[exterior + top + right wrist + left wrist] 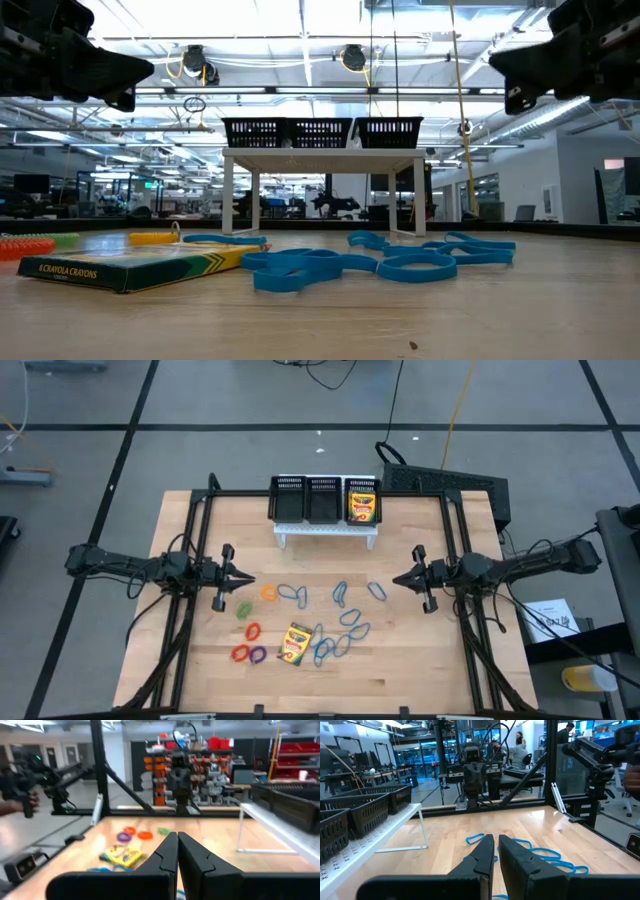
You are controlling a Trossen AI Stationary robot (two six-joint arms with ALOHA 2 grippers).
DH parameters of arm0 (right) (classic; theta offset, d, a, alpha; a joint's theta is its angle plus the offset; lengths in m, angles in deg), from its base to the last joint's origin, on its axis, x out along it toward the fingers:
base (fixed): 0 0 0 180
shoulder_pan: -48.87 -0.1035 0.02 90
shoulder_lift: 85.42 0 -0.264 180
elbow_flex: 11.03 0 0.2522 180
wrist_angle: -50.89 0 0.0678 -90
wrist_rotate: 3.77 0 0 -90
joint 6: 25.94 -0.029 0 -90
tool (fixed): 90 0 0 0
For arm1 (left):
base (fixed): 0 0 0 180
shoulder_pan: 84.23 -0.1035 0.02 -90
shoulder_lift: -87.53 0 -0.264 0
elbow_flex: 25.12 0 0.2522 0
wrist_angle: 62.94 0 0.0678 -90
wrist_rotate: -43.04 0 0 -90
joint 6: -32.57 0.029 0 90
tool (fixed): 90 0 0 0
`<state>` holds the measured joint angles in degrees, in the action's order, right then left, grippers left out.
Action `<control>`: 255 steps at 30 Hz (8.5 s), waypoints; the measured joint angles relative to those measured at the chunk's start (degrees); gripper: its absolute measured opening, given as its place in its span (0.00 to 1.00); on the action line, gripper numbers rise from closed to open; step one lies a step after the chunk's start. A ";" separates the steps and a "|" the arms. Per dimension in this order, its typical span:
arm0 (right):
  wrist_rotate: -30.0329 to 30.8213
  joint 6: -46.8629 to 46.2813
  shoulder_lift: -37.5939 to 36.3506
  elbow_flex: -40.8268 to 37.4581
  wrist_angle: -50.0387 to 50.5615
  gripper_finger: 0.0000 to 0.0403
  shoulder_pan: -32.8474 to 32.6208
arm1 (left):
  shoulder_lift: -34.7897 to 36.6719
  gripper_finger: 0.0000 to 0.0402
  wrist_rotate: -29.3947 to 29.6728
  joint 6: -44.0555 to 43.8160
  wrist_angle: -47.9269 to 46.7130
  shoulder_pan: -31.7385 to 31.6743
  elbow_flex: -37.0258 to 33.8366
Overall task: Pick & Place Office Desk Supplies
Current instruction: Put the crayon box into the right black bin
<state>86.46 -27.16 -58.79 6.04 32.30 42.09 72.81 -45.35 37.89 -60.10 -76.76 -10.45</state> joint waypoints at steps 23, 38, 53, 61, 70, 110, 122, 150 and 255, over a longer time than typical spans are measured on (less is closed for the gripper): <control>-3.32 -0.44 -8.06 -0.07 14.51 0.00 2.71 | 0.00 0.09 0.00 -1.60 0.46 0.01 0.00; -3.31 0.41 -18.77 -0.09 23.32 0.00 2.71 | 0.02 0.09 3.96 -2.88 9.40 0.02 0.00; -3.06 -0.95 -20.52 -0.11 23.98 0.00 2.71 | -6.37 0.09 14.57 -32.16 9.64 0.06 0.00; -2.97 -1.08 -20.52 -0.11 24.06 0.00 2.71 | -13.08 0.26 13.47 -47.81 14.29 0.10 0.02; -0.08 -1.13 -20.52 -0.11 24.06 0.00 2.72 | -23.24 0.55 13.46 -51.12 15.33 1.39 1.04; -0.24 -1.34 -20.49 -0.11 24.06 0.00 2.73 | -76.16 0.60 -8.14 -53.68 8.50 7.62 27.56; -0.24 -1.34 -20.49 -0.11 23.99 0.00 2.73 | -80.41 0.60 -8.93 -56.08 11.20 7.62 27.67; -0.26 -1.54 -20.49 -0.09 24.03 0.00 2.73 | -80.52 0.59 -15.89 -50.63 10.31 6.16 27.58; -0.22 -2.61 -19.47 -0.09 22.90 0.00 2.72 | -57.11 0.00 2.09 -12.02 -5.28 0.27 39.58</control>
<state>86.24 -29.78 -78.26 5.95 55.20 44.81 15.70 -43.26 25.87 -65.38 -76.49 29.13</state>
